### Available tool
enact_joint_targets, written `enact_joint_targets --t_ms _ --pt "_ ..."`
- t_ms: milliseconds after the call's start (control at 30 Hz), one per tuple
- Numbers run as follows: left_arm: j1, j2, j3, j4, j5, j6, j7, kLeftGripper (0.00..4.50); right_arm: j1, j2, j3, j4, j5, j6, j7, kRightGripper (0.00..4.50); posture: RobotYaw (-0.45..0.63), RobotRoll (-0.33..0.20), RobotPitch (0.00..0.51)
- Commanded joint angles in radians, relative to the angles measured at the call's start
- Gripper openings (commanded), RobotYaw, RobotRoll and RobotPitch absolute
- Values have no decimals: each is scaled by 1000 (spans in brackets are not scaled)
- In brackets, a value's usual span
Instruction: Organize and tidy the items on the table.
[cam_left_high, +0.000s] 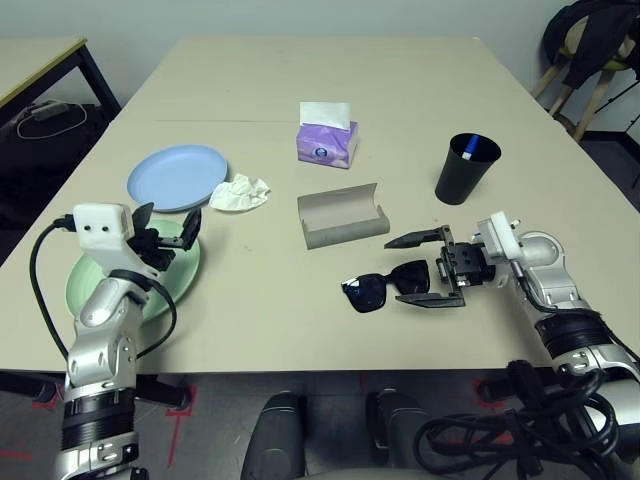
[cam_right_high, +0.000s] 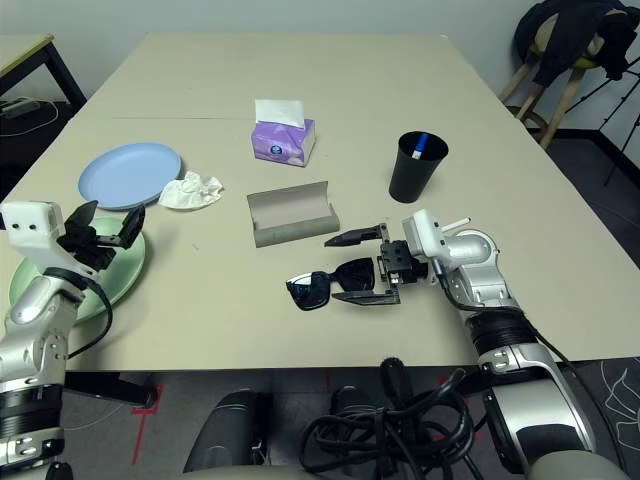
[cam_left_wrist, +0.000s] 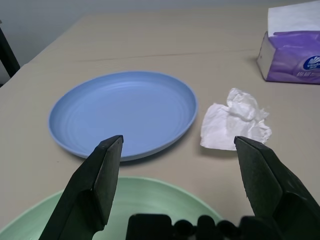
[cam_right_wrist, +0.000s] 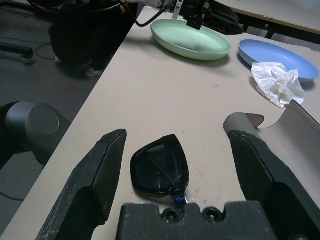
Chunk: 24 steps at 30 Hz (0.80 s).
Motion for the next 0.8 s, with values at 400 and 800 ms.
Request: enact_joint_targets --t_ms 400,800 --pt "-104 223 176 127 -56 465 81 4500 34 18 -3 -88 4 55 -70 4475 150 0 85" --pt "-50 351 171 275 -50 594 -32 4500 47 14 -2 -130 -2 91 -104 4475 148 0 89"
